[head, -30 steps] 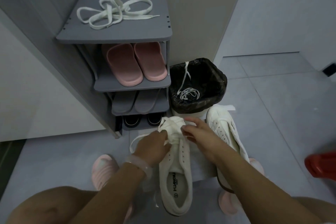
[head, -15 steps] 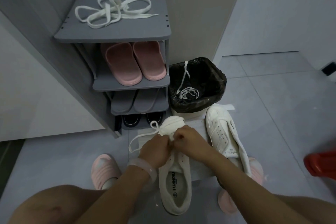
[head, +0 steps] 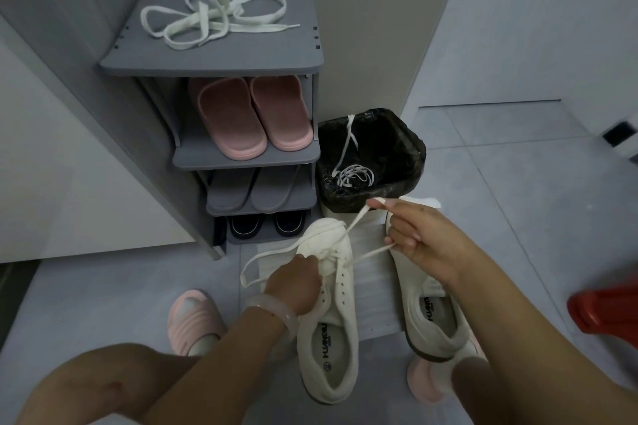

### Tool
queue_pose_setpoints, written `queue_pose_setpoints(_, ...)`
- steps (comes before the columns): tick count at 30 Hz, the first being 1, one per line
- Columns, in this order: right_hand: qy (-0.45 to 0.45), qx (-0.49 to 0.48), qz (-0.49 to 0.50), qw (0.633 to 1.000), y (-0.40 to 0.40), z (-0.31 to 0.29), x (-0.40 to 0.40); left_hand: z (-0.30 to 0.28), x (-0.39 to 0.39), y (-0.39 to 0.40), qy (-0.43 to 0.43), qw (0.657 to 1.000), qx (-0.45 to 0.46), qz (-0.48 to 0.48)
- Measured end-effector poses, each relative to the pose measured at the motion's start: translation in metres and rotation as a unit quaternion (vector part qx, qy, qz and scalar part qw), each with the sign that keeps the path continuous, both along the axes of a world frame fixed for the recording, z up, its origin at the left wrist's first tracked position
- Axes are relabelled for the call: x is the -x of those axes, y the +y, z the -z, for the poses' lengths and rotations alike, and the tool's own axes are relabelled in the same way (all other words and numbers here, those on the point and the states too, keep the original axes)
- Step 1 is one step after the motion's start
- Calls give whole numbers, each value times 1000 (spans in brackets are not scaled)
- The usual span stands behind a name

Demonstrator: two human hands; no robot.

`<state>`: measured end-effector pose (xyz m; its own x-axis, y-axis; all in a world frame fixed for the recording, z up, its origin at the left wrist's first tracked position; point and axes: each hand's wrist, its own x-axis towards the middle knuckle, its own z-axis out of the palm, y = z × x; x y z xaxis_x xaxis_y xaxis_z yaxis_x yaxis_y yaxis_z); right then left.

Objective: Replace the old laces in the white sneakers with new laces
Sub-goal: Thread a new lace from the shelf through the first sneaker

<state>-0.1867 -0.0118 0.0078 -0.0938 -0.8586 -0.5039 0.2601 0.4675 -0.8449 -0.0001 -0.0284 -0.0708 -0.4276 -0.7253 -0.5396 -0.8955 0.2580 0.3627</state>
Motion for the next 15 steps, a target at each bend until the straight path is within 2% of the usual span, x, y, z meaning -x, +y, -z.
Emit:
queue_pose_setpoints(3,-16,-36,32,999,-1,0,5,1,-1,-2,1,1000,12,-2)
queue_pose_setpoints(5,-60,-54,77,994,-2,1,8,0,-3,-3,9,1000,20,-10)
queue_pose_setpoints(7,-75,-61,79,992,-2,-1,10,-2,-3,-5,15,999,22,-19)
queue_pose_setpoints(8,-38,-65,55,996,-2,-1,10,-2,-2,-5,13,999,27,-19)
queue_pose_setpoints(9,39,-68,17,997,0,1,11,-2,-2,-5,9,999,32,-17)
queue_pose_setpoints(10,141,-72,-24,987,2,3,11,-1,-1,-5,7,999,34,-16)
queue_pose_setpoints(12,318,-59,-62,944,4,8,12,1,-1,-6,9,999,29,-19)
queue_pose_setpoints(13,355,-47,-60,932,5,9,13,1,-1,-6,10,999,26,-20)
queue_pose_setpoints(15,374,-31,-59,925,6,5,14,2,-1,-7,9,1000,21,-20)
